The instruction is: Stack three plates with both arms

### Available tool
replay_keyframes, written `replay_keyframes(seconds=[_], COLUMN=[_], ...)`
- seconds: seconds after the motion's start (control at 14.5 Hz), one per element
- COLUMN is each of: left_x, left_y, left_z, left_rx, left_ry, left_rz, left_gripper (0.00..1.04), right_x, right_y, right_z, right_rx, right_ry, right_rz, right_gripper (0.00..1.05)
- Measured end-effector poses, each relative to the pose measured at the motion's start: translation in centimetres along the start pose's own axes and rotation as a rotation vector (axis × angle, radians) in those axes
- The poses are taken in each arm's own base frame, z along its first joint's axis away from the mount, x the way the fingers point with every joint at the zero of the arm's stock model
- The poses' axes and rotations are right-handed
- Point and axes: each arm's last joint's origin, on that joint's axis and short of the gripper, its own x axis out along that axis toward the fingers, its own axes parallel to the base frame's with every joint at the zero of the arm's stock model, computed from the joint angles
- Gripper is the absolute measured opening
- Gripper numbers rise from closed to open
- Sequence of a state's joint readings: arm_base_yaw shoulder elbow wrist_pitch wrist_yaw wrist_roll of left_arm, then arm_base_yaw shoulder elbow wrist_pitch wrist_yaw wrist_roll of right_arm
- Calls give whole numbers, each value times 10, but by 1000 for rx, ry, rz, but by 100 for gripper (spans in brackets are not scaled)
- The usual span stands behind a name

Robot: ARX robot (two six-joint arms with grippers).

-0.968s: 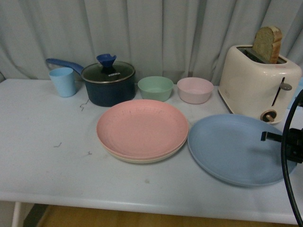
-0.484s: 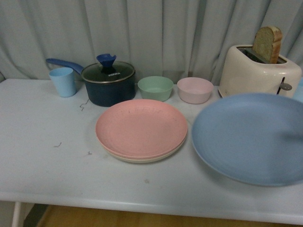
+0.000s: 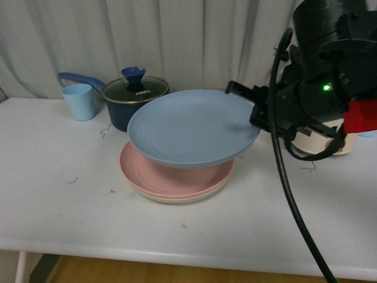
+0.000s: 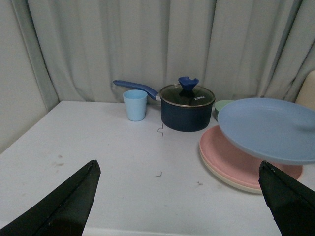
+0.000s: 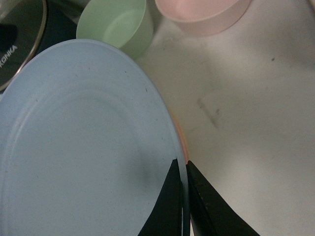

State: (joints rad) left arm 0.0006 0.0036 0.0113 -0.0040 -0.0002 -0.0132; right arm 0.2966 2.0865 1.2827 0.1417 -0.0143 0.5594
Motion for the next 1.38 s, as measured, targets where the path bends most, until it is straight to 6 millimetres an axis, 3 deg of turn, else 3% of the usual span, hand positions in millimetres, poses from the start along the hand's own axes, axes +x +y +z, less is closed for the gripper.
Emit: replay_keyframes(seconds=[0.28, 0.55, 0.9, 1.18, 1.38], left_x=[0, 0, 0, 0, 0], left_y=[0, 0, 0, 0, 0], left_z=[0, 0, 0, 0, 0], left_rx=[0, 0, 0, 0, 0], left_ry=[0, 0, 0, 0, 0], left_rz=[0, 0, 0, 0, 0], left_gripper=[98, 98, 98, 98, 98], right_x=[30, 41, 53, 52, 30], right_y=[7, 7, 18, 14, 13], right_z=[-9, -9, -23, -21, -12], right_rx=[16, 28, 5, 10, 17], right_ry=[45, 53, 58, 41, -31], right_rz=[-44, -59, -45, -56, 6], right_gripper=[3, 3, 3, 47, 87])
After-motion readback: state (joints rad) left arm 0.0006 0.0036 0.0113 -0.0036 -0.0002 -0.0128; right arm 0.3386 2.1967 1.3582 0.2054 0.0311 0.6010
